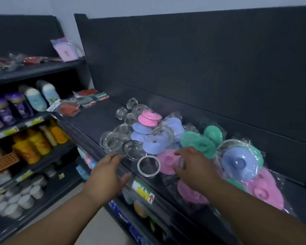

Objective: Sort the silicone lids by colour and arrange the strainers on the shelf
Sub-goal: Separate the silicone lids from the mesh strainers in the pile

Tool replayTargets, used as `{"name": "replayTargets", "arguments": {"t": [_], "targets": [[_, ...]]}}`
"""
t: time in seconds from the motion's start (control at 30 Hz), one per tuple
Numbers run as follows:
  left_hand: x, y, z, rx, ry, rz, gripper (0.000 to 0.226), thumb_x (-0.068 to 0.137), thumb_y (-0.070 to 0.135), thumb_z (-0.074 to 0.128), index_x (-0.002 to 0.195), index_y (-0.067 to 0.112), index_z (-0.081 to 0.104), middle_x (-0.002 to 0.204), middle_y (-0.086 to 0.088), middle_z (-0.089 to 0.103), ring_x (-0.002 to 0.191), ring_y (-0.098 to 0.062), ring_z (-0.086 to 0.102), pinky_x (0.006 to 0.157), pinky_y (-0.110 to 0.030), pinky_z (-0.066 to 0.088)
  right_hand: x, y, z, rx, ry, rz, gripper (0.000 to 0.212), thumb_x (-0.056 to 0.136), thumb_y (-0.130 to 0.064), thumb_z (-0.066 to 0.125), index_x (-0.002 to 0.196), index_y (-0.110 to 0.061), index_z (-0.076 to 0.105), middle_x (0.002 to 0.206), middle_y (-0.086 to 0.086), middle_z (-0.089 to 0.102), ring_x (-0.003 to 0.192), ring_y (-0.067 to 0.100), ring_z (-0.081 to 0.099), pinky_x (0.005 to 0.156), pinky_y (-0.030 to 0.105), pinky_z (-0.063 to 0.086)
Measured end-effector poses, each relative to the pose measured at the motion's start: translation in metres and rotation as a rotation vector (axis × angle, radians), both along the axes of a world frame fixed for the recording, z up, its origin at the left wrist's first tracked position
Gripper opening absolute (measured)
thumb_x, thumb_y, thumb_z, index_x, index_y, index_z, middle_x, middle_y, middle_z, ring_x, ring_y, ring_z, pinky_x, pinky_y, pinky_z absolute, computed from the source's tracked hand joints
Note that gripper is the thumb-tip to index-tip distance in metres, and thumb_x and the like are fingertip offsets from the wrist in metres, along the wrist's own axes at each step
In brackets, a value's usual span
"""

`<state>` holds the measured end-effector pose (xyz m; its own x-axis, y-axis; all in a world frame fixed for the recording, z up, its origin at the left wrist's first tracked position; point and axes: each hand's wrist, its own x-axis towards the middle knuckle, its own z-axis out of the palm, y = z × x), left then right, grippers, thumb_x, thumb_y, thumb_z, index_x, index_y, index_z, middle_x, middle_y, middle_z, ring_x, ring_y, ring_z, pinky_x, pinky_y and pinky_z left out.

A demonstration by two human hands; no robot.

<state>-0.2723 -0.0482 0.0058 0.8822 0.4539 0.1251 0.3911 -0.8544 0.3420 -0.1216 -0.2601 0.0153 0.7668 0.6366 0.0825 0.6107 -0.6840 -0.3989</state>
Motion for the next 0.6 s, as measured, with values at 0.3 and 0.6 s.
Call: {"name": "replayTargets", "arguments": {"t": [0.3,0.6], "targets": [[0.154,0.081,-0.007,-0.048,-0.017,-0.201,0.069,0.072,0.048,0.068,0.13,0.014,0.055,0.138,-0.012,0.049,0.124,-0.032,0.049,0.103,-0.037,0.039,0.07,0.041,-0.012,-0.047,0.001,-0.214,0.044,0.085,-0.042,0.059,0.127,-0.03,0.054,0.13,-0.004,0.053,0.115,0.017,0.053,0.096,0.03,0.043],[0.274,0.147,-0.019,-0.037,0.029,-0.43,0.087,0.078,0.053,0.066,0.147,0.016,0.027,0.151,-0.011,0.029,0.139,-0.028,0.026,0.114,-0.035,0.022,0.097,0.079,-0.011,-0.168,-0.026,-0.573,0.064,0.075,-0.055,0.065,0.133,-0.033,0.048,0.14,-0.004,0.046,0.124,0.023,0.047,0.105,0.032,0.038]]}}
